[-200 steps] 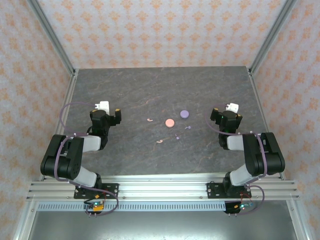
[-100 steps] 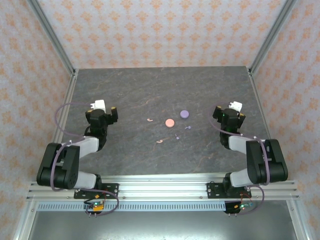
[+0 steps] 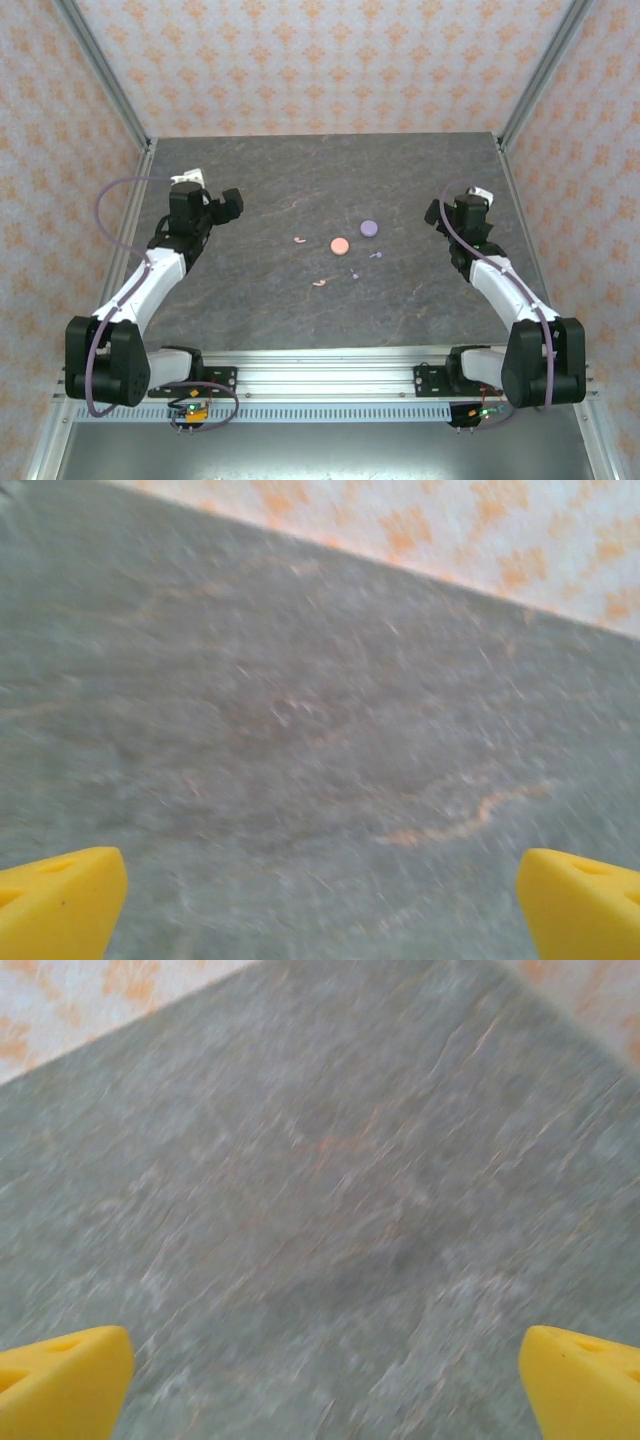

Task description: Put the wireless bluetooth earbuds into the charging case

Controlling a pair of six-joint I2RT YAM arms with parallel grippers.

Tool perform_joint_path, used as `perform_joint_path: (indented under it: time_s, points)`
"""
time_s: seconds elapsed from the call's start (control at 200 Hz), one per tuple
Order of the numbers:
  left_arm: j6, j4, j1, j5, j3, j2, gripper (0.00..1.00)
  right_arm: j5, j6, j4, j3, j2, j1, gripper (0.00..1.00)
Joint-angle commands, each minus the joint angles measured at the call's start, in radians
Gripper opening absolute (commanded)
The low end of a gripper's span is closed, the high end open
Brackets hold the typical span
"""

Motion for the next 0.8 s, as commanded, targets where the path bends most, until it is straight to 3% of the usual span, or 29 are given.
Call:
perform_joint_path:
  time_s: [0.0,0.1,0.36,0.491,0.796]
  points:
    - [-0.04,-0.253,-0.056,0.136,0.09,0.056,1.0,-0.209,0.075,-0.174,0.038,-0.015,-0.001,0.99]
    - [-0.011,-0.337,-0.131,0.124,0.164,0.1,0.97,-0.298,0.095,-0.202,0.034,-0.021,0.015,1.0]
    - [-0.009,-0.408,-0.255,0.173,0.292,0.244,0.73,-0.406,0.109,-0.242,0.048,0.03,0.138,0.97]
    - [-0.007,-0.442,-0.308,0.21,0.379,0.342,0.56,-0.407,0.122,-0.26,0.094,0.095,0.213,0.87]
    - [-0.048,-0.473,-0.411,0.2,0.532,0.545,0.43,-0.423,0.159,-0.284,0.246,0.293,0.366,0.47]
